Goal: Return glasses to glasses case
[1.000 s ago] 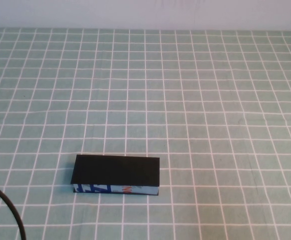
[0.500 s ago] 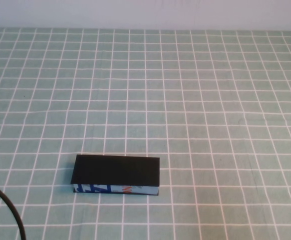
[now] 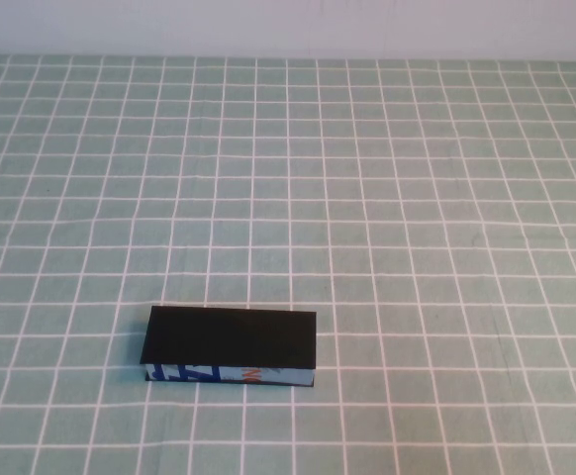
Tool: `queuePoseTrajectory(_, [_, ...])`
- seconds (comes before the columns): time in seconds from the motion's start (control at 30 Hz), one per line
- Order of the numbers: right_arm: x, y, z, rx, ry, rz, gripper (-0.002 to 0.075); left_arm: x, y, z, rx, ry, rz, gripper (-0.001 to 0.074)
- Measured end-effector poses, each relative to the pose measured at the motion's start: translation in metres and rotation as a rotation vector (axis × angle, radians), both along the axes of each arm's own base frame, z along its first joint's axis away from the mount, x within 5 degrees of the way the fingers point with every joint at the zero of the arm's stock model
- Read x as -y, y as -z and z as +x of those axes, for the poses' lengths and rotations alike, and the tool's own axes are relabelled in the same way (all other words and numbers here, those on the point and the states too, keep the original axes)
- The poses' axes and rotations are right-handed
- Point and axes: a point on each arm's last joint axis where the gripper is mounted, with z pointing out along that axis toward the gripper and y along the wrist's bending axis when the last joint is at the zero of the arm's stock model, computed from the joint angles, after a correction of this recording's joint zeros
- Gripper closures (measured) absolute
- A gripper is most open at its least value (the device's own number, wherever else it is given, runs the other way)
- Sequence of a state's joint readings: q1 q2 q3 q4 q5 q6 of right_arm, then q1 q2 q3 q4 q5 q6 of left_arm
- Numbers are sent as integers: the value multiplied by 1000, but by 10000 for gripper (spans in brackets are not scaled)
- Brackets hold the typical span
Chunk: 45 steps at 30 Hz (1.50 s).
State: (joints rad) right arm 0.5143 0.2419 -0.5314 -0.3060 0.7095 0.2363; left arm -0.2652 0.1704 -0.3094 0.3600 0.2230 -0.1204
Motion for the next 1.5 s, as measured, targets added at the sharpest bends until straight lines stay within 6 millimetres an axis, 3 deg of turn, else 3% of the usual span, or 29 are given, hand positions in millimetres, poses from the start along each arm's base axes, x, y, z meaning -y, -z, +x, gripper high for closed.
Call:
queuePoseTrajectory(0.37, [0, 0, 0, 0, 0, 0, 739, 2, 96, -3, -176, 24, -112, 736])
queuePoseTrajectory(0.5, [0, 0, 0, -1, 0, -1, 739, 2, 110, -5, -287, 3, -181, 736])
queuePoseTrajectory(0.67, [0, 0, 0, -1, 0, -1, 739, 0, 117, -6, -367, -54, -207, 736])
queuePoseTrajectory(1.5, [0, 0, 0, -1, 0, -1, 739, -1, 118, -7, -378, -70, -219, 736])
